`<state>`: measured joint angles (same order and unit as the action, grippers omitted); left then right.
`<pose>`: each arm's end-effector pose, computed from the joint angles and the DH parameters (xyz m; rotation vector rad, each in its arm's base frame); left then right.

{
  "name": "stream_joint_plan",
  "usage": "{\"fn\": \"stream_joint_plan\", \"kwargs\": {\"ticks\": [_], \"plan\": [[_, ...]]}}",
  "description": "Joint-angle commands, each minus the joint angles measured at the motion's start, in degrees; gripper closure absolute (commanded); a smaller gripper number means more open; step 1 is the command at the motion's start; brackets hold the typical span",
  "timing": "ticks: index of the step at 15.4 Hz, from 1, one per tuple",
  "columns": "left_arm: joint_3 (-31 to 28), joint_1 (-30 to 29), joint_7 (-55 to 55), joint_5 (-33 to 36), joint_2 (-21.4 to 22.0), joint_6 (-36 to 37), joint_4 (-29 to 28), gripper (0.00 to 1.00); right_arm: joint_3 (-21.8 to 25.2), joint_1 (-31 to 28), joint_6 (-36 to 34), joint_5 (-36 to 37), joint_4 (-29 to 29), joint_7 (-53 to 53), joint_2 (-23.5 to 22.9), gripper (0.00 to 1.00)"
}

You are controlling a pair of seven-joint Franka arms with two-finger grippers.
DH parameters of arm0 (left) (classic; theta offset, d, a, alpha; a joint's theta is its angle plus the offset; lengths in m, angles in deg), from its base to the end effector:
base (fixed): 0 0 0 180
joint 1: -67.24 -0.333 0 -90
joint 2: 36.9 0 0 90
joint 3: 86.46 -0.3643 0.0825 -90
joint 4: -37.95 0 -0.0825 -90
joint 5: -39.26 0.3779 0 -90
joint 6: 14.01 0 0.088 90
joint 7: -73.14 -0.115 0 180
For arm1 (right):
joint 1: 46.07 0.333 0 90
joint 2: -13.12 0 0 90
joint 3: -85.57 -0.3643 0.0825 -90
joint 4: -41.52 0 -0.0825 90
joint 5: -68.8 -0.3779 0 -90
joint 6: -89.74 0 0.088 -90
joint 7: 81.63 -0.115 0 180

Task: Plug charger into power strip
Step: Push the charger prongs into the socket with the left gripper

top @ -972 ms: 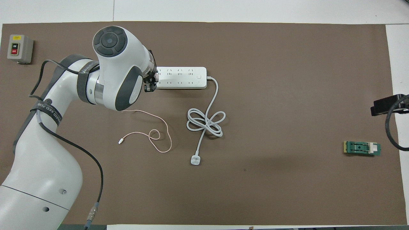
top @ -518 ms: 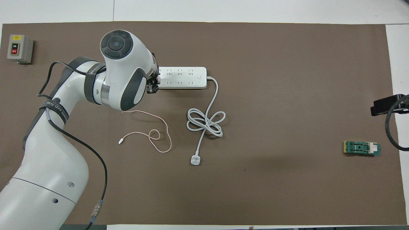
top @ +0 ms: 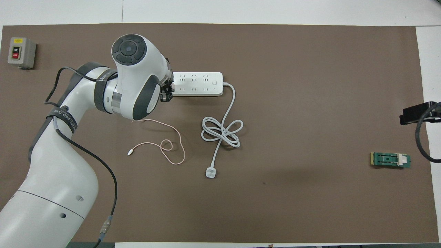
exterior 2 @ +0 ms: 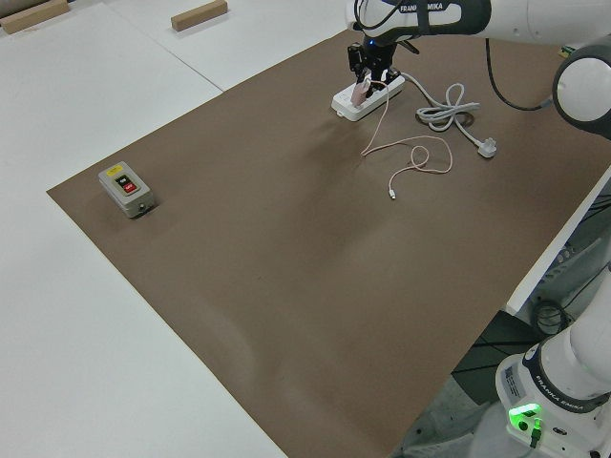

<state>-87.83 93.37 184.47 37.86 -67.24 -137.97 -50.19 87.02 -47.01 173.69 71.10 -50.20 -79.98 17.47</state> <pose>0.6569 -0.3076 0.3921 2.2103 2.1003 0.0419 0.5087 -0.0268 0.6823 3.1041 -0.0246 -0.0947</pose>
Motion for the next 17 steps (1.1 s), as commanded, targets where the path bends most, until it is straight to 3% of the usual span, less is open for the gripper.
{"fn": "stream_joint_plan", "kwargs": {"ticks": [1, 17], "plan": [[-0.66, 0.68, -0.59, 0.52, -0.34, -1.20, -0.89, 1.00, -0.39, -0.55, 0.68, -0.10, -0.39, 1.07, 0.48, 0.00], [-0.57, 0.68, -1.12, 1.67, -0.16, -0.15, -1.77, 1.00, -0.39, -0.82, 0.68, -0.10, -0.21, 1.34, 0.48, 0.00]]}}
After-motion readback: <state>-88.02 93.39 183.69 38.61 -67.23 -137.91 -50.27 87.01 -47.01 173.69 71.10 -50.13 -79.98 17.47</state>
